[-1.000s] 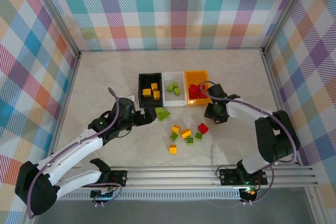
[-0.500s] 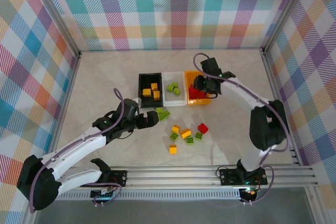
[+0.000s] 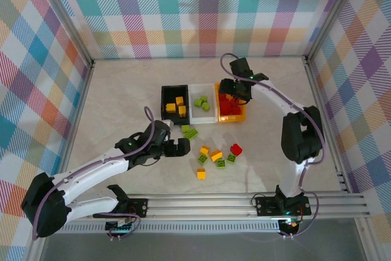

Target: Sort the legos into containers by color

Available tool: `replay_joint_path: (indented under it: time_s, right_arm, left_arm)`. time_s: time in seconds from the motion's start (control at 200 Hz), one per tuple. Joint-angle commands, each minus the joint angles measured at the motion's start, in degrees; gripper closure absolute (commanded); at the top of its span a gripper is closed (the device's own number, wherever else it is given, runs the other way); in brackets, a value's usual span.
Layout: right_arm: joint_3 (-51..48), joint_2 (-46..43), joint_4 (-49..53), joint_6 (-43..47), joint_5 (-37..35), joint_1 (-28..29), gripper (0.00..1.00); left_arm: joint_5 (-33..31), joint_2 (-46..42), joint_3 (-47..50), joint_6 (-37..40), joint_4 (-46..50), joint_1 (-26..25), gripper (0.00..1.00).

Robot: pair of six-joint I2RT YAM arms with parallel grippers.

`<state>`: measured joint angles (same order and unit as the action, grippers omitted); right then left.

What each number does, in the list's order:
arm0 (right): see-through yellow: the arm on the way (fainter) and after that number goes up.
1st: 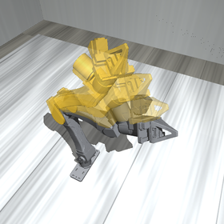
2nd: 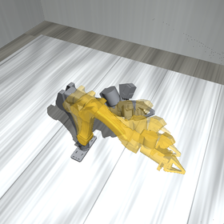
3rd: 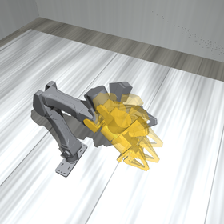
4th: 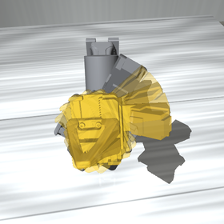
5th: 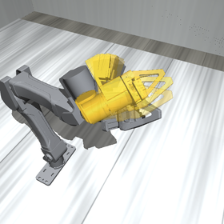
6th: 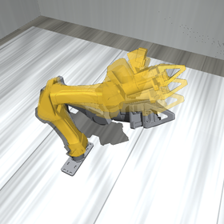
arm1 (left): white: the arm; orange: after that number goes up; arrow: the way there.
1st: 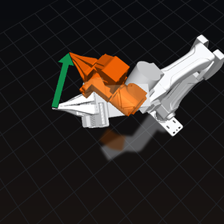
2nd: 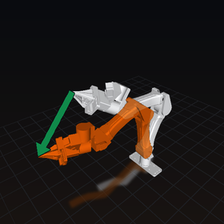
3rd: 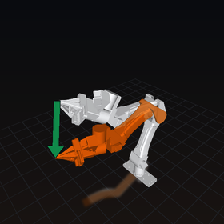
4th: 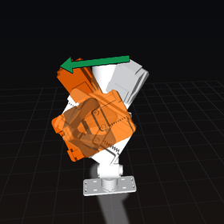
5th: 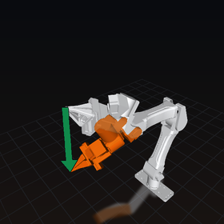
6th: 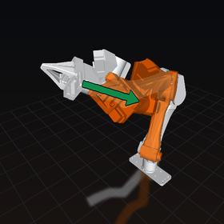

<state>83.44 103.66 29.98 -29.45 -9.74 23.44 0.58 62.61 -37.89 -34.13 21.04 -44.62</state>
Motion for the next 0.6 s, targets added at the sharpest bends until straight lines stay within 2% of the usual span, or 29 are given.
replay_joint_path:
  time_s: [0.0, 0.135, 0.285, 0.435, 0.595]
  right_arm:
    - [-6.6, -8.7, -2.1, 0.3, 1.1, 2.2, 0.18]
    - [-16.8, -16.2, -4.2, -1.1, 0.8, 4.2, 0.18]
    - [-26.0, -22.4, -5.5, -3.1, 1.6, 4.3, 0.18]
    - [-30.6, -26.8, -5.2, -3.6, 1.5, 4.3, 0.17]
    - [-33.0, -29.1, -5.2, -3.8, 1.0, 4.3, 0.17]
  left_arm:
    - [-2.0, 2.6, -2.4, 1.9, 0.3, -2.6, 0.01]
    - [-4.2, 8.2, -5.8, 3.9, -1.2, -8.1, 0.02]
    - [-6.0, 17.8, -11.9, 7.1, 1.5, -15.2, 0.10]
    - [-7.3, 24.8, -14.2, 7.2, 4.2, -22.2, 0.12]
    - [-10.7, 28.2, -13.6, 3.2, 7.8, -27.5, 0.13]
